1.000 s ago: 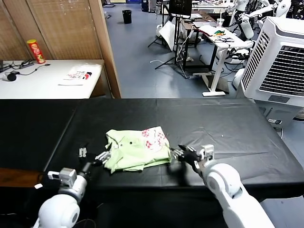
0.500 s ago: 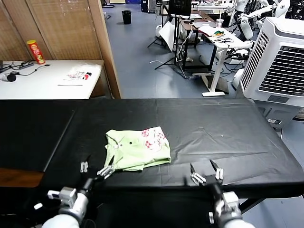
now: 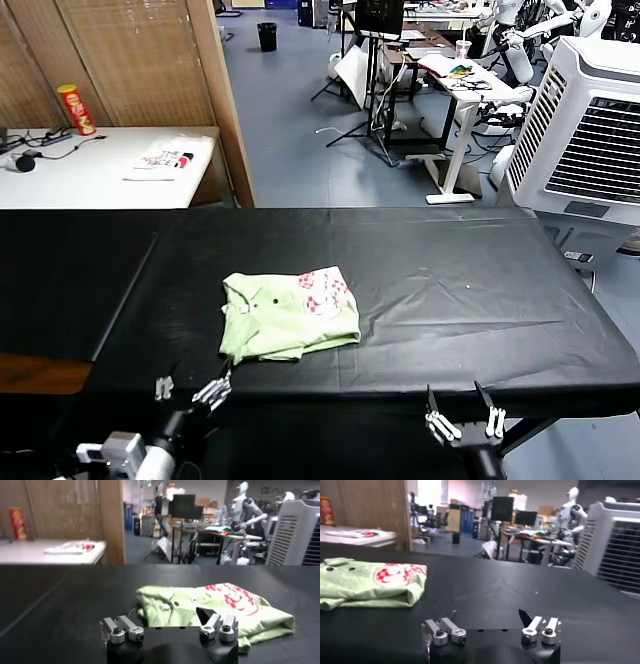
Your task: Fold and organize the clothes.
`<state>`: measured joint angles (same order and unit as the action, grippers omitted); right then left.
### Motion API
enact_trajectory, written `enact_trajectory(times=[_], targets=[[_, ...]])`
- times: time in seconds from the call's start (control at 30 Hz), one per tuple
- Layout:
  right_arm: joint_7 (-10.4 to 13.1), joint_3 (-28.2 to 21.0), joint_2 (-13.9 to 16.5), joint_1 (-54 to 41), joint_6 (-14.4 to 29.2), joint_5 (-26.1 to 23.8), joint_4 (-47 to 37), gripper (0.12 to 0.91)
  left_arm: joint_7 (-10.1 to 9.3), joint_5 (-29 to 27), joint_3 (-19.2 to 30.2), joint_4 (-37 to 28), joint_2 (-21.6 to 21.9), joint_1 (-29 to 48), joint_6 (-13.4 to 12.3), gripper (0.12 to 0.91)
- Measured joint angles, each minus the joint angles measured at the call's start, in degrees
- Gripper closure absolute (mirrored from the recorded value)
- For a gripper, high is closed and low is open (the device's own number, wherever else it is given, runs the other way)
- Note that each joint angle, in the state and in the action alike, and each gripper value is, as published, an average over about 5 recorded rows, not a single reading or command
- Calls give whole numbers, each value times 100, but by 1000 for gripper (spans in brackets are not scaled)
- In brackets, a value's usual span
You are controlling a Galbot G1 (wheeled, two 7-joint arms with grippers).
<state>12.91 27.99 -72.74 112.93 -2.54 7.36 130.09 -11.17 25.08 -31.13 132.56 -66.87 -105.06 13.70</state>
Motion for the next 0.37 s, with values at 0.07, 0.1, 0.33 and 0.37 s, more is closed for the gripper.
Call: enact_trajectory(times=[0.07,0.1,0.33,0.37], targets=[[18,-8,-5,98,-9,-1,61,227,-18,41,-53,43,-12,-50,67,232],[20,-9,-6,131,-8,-2,79,227,-20,51,-78,59,-16,-66,91,232],[15,-7,-8,237,6,-9,137,227,2,63,-181,114,-30,-114,150,232],[15,-7,-8,242,7,-9,139,227,5,63,-185,115,-32,-117,152,232]])
